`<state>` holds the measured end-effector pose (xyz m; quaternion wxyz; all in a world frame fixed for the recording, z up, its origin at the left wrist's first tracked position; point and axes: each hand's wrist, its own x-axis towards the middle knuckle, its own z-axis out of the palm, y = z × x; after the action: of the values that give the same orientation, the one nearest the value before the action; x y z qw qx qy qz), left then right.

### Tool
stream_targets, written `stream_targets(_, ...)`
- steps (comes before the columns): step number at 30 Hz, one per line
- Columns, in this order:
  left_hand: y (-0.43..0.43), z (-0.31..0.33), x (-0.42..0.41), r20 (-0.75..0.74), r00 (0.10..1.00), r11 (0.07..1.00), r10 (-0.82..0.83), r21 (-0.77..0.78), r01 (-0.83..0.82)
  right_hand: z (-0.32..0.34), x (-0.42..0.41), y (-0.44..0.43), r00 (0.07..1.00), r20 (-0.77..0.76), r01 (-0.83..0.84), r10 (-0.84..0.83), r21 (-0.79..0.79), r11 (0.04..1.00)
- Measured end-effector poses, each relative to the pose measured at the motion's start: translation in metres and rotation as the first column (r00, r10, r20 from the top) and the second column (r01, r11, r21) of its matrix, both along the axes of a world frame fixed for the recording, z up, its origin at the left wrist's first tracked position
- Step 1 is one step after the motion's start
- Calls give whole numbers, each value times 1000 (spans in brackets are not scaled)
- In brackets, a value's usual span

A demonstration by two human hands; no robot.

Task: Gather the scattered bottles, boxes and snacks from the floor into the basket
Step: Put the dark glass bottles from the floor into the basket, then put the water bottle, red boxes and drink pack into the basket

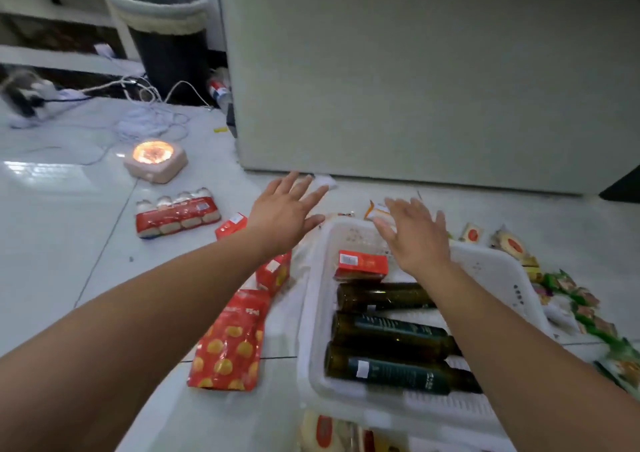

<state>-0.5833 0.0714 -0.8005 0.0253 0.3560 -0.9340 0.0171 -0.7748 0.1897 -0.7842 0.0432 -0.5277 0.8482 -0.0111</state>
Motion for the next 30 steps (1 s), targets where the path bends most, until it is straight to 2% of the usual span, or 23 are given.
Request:
stream_targets(2, -8, 14, 43, -16, 990, 990, 141, -11, -141, 19, 38, -36, 984, -66, -169, 167, -27, 985)
stream_targets(5, -13, 33, 124, 13, 932, 931, 363, -44, -362, 37, 118, -81, 913, -104, -402, 394, -84, 912)
stream_targets(9, 2, 51, 241, 7, 747, 747, 664, 3, -664, 40, 231, -107, 797, -5, -599, 604, -143, 788)
stream_targets(12, 28, 52, 315, 38, 585, 582, 810, 63, -810, 31, 303, -106, 684, 92, -705, 724, -174, 688)
stream_targets(15, 56, 45, 371, 86, 462, 457, 883, 68, -887, 21, 360, -105, 573, 41, -814, 818, -92, 574)
stream_targets(18, 79, 34, 409, 134, 379, 374, 916, 66, -925, 16, 405, -103, 443, 20, -894, 896, -66, 444)
stream_targets(26, 137, -5, 454, 201, 286, 268, 937, 115, -957, -9, 478, -87, 161, 10, -987, 987, 30, 160)
stream_targets(28, 145, -7, 457, 161, 274, 252, 948, 146, -957, -13, 491, -81, 77, 13, -993, 997, 87, 76)
stream_targets(30, 148, -8, 459, 86, 227, 198, 970, 256, -946, -17, 502, -77, 18, 17, -993, 1000, 117, 15)
